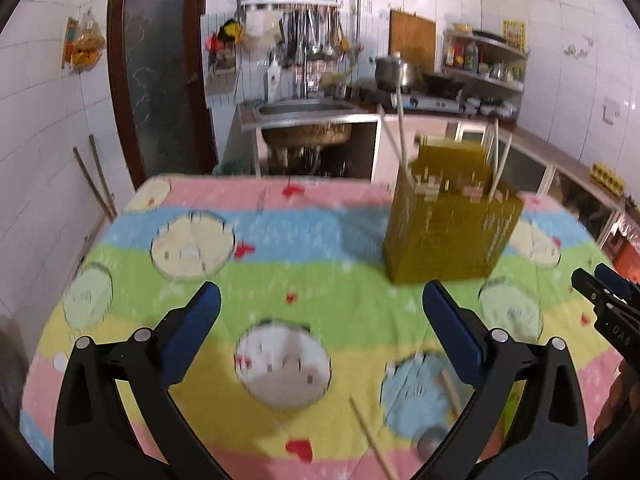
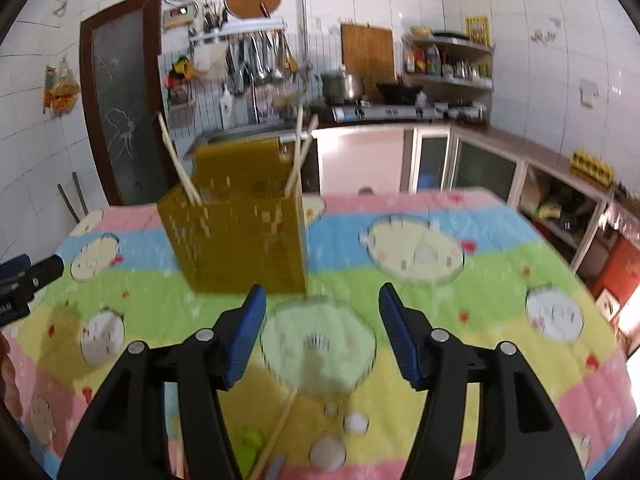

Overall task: Organize utensils
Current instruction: 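Move both open tools away from the holder back over the loose chopsticks, then close the left tool on a wooden chopstick while the right tool grasps another chopstick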

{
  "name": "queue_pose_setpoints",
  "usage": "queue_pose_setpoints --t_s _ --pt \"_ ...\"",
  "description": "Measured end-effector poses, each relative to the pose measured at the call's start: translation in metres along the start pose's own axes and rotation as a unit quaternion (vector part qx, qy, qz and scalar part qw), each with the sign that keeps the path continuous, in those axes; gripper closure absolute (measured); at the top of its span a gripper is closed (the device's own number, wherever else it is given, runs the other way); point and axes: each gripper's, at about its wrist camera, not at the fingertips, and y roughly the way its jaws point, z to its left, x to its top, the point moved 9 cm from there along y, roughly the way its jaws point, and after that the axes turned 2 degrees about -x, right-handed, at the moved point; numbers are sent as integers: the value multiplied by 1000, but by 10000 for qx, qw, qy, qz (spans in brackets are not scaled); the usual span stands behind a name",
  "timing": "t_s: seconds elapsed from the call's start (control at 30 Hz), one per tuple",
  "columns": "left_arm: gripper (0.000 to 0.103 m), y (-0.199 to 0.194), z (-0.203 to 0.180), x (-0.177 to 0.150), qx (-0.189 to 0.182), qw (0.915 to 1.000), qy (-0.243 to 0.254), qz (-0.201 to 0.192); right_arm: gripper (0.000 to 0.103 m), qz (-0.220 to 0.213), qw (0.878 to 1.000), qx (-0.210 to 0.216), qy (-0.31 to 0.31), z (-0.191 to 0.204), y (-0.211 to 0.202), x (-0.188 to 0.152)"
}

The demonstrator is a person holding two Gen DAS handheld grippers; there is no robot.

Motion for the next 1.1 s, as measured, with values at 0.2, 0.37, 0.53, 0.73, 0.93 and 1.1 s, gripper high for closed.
queue_pose_setpoints --t_s 0.2,0.37,0.53,0.73,0.93,1.1 --pt "5 20 -4 -50 24 9990 -34 443 44 381 9992 -119 2 -1 19 -53" --pt "5 36 -11 -76 74 9978 75 662 44 722 9971 -92 211 -3 37 -79" --pt "5 51 -18 -102 83 9957 74 921 44 924 9955 -203 65 3 46 -88" --pt "8 61 -27 -122 17 9910 164 1326 44 1092 9936 -255 117 1 52 -94" --pt "20 61 -28 -124 22 9904 140 1374 44 1225 9918 -358 -47 7 55 -97" --pt "29 56 -28 -126 0 9898 11 1428 44 1408 9893 -383 -1 9 55 -101"
